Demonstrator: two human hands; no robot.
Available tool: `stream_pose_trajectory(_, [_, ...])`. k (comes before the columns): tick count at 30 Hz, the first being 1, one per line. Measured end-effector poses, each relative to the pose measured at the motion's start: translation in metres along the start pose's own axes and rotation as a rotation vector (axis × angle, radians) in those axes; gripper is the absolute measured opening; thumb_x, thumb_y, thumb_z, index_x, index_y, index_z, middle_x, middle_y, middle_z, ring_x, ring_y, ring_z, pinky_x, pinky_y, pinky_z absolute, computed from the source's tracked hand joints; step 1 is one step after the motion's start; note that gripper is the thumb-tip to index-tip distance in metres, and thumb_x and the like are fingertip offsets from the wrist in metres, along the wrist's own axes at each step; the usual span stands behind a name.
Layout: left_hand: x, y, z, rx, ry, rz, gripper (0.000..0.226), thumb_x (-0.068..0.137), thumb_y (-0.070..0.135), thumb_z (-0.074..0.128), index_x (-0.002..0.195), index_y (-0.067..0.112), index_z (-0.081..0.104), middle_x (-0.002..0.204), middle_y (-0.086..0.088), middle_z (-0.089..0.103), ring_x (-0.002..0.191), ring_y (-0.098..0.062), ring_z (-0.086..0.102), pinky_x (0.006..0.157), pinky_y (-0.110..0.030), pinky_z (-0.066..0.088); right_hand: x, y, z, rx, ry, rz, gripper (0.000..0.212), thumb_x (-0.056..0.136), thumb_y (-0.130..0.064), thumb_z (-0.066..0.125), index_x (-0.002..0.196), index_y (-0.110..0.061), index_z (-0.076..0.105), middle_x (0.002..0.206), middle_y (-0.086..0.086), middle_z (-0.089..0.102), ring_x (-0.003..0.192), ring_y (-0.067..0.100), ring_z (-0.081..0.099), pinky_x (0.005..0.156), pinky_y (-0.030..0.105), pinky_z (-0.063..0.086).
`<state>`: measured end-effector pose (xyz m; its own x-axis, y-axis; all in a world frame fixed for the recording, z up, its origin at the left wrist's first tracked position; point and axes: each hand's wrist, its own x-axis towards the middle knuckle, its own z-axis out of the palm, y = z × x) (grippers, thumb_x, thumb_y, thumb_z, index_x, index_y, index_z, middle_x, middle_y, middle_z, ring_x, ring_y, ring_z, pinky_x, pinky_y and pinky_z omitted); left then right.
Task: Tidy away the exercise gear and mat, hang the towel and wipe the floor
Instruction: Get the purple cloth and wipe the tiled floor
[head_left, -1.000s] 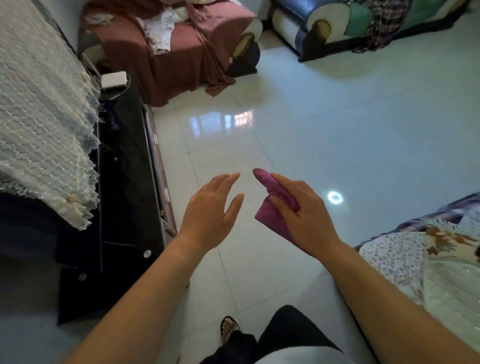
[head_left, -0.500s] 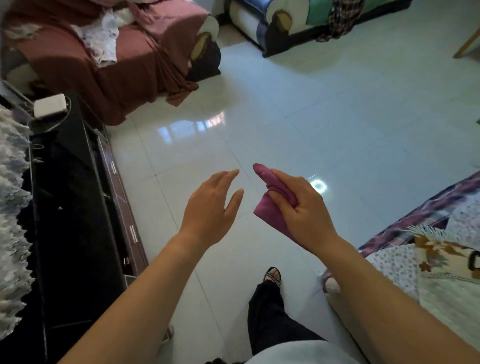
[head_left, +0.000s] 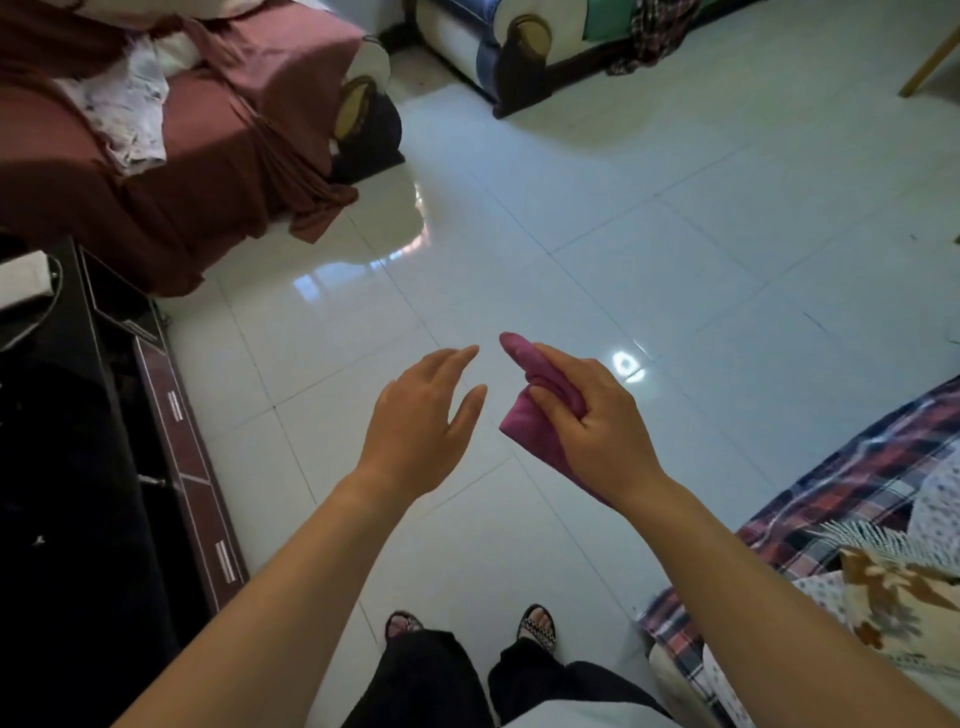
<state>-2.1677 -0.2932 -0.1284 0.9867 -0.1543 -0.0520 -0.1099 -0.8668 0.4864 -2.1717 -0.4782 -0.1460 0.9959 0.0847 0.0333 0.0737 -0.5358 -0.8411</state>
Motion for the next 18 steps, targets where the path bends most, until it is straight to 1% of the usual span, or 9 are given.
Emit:
stream_pose_trajectory(3, [0.039,-0.013,-0.001,-0.005,-0.006,0.036,0.047,0.096,0.041,0.036,0.141,0.025,0.035,0.143,0.001,0.042,0.129,-0.019,0.042,0.105,-0.040,0.037,0.030,0.006,0.008,-0.001,-0.001,0.024,0.038,0.094,-0.032,0.051,0.131,-0.041,0.047,0.113,-0.009,0.058,0.105,0.009,0.055,0.091,0.028,0.048])
stream_pose_trajectory(6, [0.082,-0.032,-0.002,-0.025,-0.022,0.068,0.047,0.097,0.040,0.037,0.141,0.026,0.036,0.142,0.002,0.043,0.128,-0.018,0.042,0.104,-0.039,0.037,0.062,0.010,0.021,-0.007,0.019,0.070,0.038,0.094,-0.031,0.051,0.131,-0.038,0.048,0.113,-0.009,0.059,0.105,0.008,0.054,0.090,0.021,0.046])
stream_pose_trajectory(9, [0.137,-0.059,-0.003,-0.035,-0.070,0.110,0.046,0.097,0.040,0.037,0.141,0.026,0.036,0.142,0.002,0.043,0.128,-0.017,0.041,0.105,-0.039,0.037,0.107,0.015,0.043,-0.018,0.060,0.134,0.038,0.094,-0.032,0.051,0.131,-0.040,0.047,0.112,-0.010,0.058,0.103,0.006,0.054,0.088,0.015,0.044])
stream_pose_trajectory(11, [0.167,-0.070,-0.006,-0.029,-0.099,0.147,0.046,0.097,0.040,0.036,0.141,0.025,0.036,0.142,0.001,0.043,0.129,-0.018,0.041,0.105,-0.039,0.037,0.131,0.016,0.054,-0.036,0.083,0.159,0.038,0.094,-0.033,0.050,0.131,-0.042,0.046,0.112,-0.010,0.058,0.104,0.007,0.053,0.089,0.018,0.045])
stream_pose_trajectory(15, [0.246,-0.102,-0.012,0.028,-0.218,0.234,0.047,0.096,0.043,0.034,0.141,0.028,0.034,0.144,0.002,0.041,0.130,-0.019,0.040,0.106,-0.043,0.036,0.200,0.017,0.078,-0.013,0.175,0.268,0.038,0.094,-0.035,0.049,0.131,-0.043,0.046,0.113,-0.011,0.058,0.106,0.006,0.053,0.093,0.027,0.047])
stream_pose_trajectory(18, [0.296,-0.121,-0.009,0.089,-0.269,0.271,0.048,0.096,0.046,0.032,0.142,0.031,0.031,0.146,0.003,0.039,0.131,-0.020,0.039,0.107,-0.047,0.035,0.242,0.028,0.091,0.010,0.219,0.318,0.038,0.094,-0.036,0.048,0.131,-0.046,0.044,0.109,-0.013,0.057,0.105,0.005,0.053,0.091,0.027,0.047])
